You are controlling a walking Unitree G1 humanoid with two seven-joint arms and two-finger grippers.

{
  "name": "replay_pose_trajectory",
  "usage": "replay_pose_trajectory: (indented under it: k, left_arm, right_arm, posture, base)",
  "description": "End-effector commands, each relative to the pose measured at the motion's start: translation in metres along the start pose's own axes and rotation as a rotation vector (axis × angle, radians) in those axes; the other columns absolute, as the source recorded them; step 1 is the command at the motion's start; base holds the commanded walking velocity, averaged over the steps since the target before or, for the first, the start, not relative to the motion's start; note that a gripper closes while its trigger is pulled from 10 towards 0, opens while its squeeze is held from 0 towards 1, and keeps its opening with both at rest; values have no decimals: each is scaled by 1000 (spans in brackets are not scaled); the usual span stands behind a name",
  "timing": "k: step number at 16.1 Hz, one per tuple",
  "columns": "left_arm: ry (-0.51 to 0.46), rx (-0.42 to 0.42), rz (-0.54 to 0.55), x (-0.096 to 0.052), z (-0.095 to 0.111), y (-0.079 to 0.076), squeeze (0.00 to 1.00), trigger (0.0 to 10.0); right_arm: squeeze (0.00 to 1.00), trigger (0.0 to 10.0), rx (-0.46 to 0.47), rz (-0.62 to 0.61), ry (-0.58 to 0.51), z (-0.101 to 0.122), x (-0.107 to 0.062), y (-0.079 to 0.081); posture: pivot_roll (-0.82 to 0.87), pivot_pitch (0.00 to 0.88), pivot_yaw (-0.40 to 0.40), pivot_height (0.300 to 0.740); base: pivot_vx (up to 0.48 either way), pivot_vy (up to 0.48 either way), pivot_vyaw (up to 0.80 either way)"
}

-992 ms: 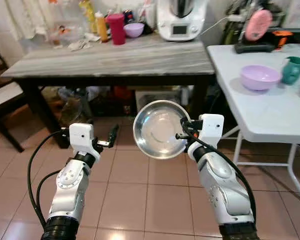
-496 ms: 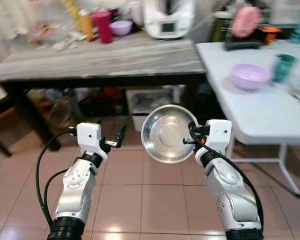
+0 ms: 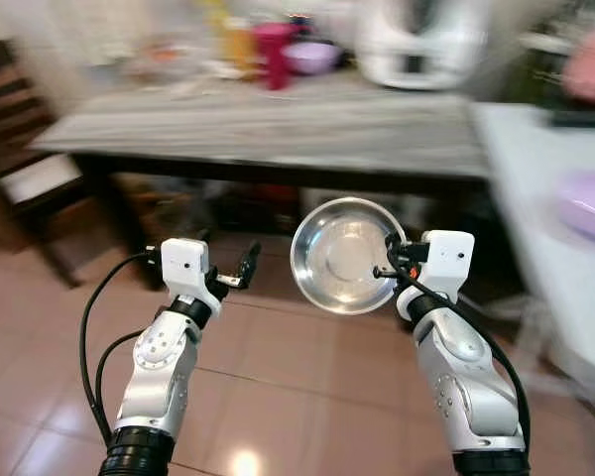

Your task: Setting the table

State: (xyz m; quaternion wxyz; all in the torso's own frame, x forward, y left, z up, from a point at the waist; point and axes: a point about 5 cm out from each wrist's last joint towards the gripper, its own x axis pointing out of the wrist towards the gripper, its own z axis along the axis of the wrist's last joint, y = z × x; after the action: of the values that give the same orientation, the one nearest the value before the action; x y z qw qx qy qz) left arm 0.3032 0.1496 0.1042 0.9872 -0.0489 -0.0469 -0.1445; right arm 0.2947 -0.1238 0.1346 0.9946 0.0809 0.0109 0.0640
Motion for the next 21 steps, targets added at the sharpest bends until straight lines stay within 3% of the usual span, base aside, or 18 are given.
replay_pose_trajectory:
  k: [1,6,8,12,21]
  left_arm:
    - [-2,7,11,-2,2,5,0,10000]
    - [19,26,-6,-17,-3,3,0,10000]
    - [39,25,-21,-24,-9,1,0,10000]
    - [42,4,-66,-21,-9,-12,0,10000]
    - [51,-6,-57,-25,-12,-15,0,10000]
  right_arm:
    - [0,10000,-19,29,-32,7,0,7]
    - [0,10000,-70,-76,-76,10,-17,-18]
    - [0,10000,-42,-105,-79,10,-24,-24]
    - [0,10000,-53,-100,-91,13,-22,-23]
    - [0,10000,-69,-61,-109,20,-13,-17]
  posture:
    - [-236,21,70,740]
    - [-246,14,67,740]
    - [-257,17,75,740]
    - [-269,16,76,740]
    - [-255,16,53,740]
  base:
    - [480,0,0]
    - [454,0,0]
    - [412,0,0]
    - [343,0,0]
    - [317,0,-144]
